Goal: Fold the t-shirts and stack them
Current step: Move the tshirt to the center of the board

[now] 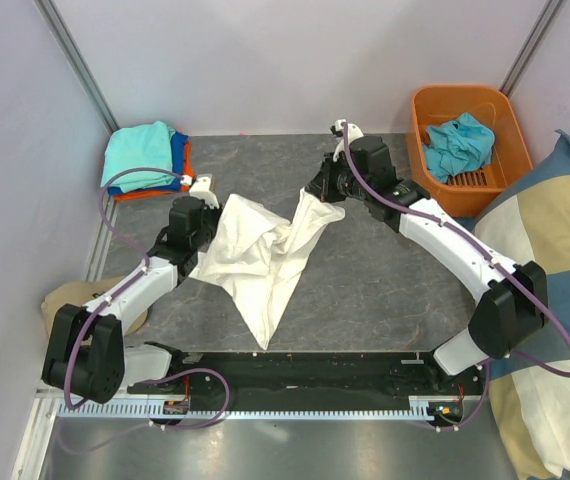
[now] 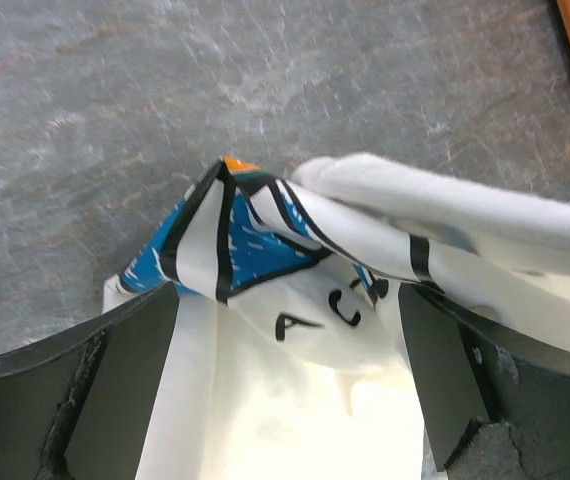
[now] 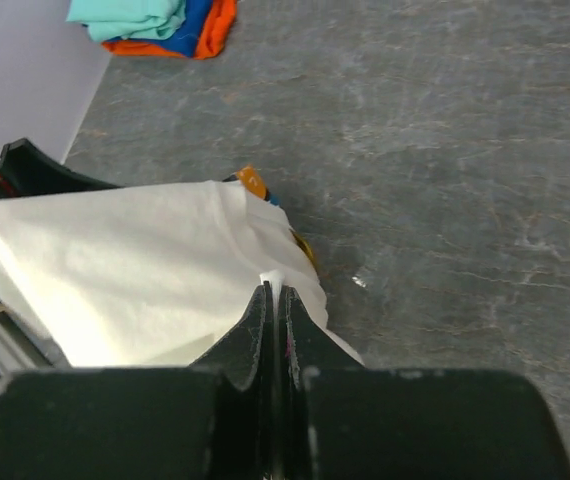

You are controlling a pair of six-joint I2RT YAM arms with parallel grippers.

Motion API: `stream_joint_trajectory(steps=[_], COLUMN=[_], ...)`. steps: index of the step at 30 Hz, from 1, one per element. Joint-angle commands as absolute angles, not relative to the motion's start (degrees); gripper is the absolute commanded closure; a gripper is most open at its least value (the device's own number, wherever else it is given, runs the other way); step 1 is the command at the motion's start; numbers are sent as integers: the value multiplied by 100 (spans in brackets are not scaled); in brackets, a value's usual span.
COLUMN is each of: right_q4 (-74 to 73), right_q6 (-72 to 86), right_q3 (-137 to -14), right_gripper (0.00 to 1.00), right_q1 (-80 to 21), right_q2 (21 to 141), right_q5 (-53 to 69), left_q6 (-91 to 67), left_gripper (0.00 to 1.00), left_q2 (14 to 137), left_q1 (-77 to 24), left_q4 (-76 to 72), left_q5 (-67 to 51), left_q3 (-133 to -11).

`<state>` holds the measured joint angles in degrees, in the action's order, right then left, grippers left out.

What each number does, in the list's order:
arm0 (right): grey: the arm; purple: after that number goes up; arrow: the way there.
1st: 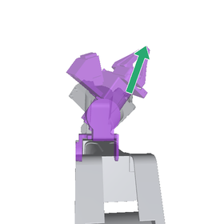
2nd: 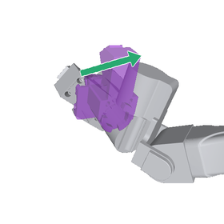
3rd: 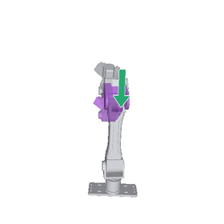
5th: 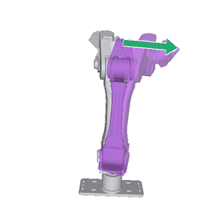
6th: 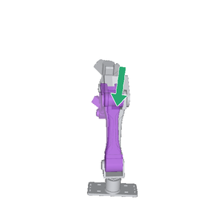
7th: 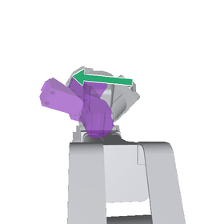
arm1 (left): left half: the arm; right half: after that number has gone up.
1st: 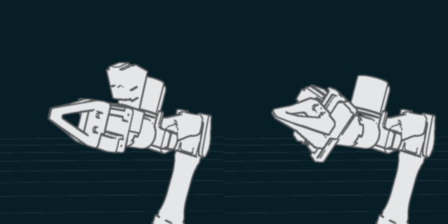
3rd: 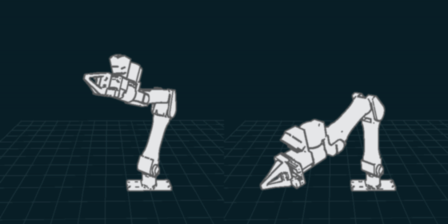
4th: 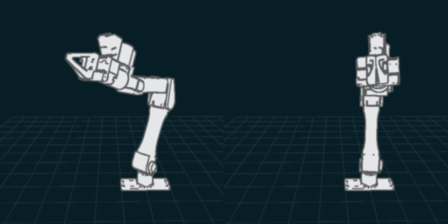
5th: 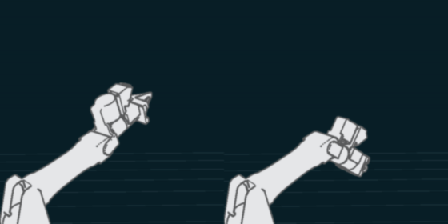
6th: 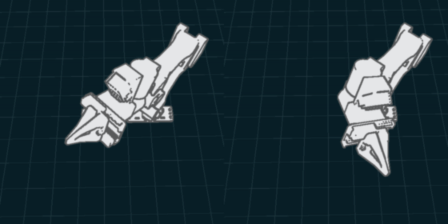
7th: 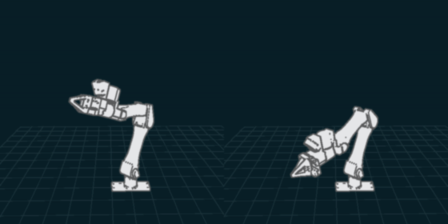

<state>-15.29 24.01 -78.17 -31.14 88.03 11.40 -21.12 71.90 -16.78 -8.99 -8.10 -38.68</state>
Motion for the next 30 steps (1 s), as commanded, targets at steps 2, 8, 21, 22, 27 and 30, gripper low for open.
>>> stream_joint_trajectory(steps=[2,8,21,22,27,30], right_q4=[-1476,-1792,-2505,-2496,-2461,-2426], right_q6=[2171,2153,2030,2039,2039,2048], right_q3=[-7647,-7559,-7383,-7357,-7198,-7146], right_gripper=[100,100,100,100,100,100], right_q1=[-3094,-2997,-2074,-2057,-2021,-2021], right_q2=[8561,8359,7444,7444,7497,7506], right_q5=[370,-447,-1521,-1503,-1310,-1187], left_q6=[-2399,-2505,-2566,-2575,-2654,-2698], left_gripper=[0,0,0,0,0,0], left_q2=[7312,7348,7102,7110,7373,7549], left_q1=[-1968,-2250,-2241,-2250,-2241,-2241], left_q4=[-1011,-993,-404,-413,-615,-747], left_q5=[-879,-633,747,747,616,528], left_q3=[-3613,-3296,-3683,-3604,-3454,-3541])
